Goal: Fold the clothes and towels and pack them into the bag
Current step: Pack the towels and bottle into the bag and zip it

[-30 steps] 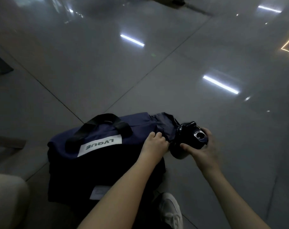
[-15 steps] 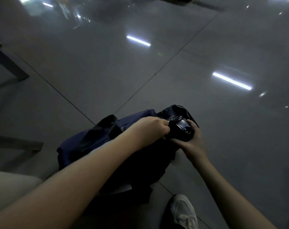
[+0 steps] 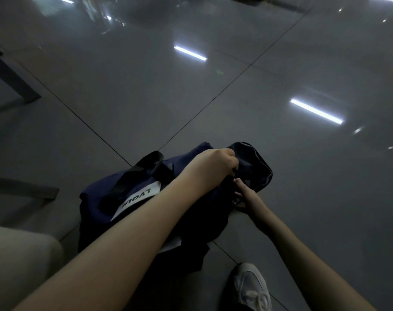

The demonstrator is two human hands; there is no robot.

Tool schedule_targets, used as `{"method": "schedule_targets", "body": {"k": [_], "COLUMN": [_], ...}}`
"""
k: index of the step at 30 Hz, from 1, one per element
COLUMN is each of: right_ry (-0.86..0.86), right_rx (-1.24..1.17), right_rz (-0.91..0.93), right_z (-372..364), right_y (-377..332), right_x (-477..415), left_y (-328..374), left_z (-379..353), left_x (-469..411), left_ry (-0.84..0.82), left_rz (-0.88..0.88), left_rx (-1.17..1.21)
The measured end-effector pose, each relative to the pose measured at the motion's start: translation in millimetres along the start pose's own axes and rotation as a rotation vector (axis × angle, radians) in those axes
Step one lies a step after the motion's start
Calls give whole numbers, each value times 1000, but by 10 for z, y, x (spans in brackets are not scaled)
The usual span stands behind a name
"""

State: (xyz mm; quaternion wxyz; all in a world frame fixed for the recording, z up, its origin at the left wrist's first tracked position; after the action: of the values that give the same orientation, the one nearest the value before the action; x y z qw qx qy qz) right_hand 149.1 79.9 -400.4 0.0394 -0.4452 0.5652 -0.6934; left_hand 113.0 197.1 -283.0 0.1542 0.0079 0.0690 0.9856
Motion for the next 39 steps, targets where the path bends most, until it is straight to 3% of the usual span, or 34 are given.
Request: {"method": "schedule_targets", "body": {"k": [6, 10, 23, 28, 32, 34, 39], "right_ry": [-1, 51, 68, 297, 467, 480, 526], "right_rx": [58, 63, 46, 135, 234, 142, -36], "right_rz": [14, 49, 21, 35, -102, -173, -146], "right_z": [-133, -32, 209, 448, 769, 862, 889], "right_y": [58, 26, 71, 151, 328, 402, 376], "right_x": [-5, -18, -70, -263, -427, -507, -669], "left_y": [-24, -133, -28, -51, -87, -97, -115], "left_z": [-138, -130, -253, -288, -312, -325, -325], "left_x": [108, 118, -9, -55, -45, -23, 5], "left_ry": [161, 116, 175, 164, 193, 222, 247], "left_rz": [177, 378, 444, 459, 448, 430, 411], "left_rx": [173, 260, 314, 322, 336, 355, 390]}}
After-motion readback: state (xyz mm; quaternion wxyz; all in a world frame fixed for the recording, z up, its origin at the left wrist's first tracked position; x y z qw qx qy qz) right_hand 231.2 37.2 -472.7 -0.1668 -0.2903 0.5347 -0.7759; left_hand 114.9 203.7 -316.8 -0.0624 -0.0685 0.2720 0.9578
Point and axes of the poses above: each hand's wrist, its own x-axis away from the middle knuckle, its own z-axis out of the back of the hand, y = z × x, the point moved 3 cm from there along -x, towards the middle knuckle, and after that the axes turned 2 degrees about z, right-handed, at the moved point
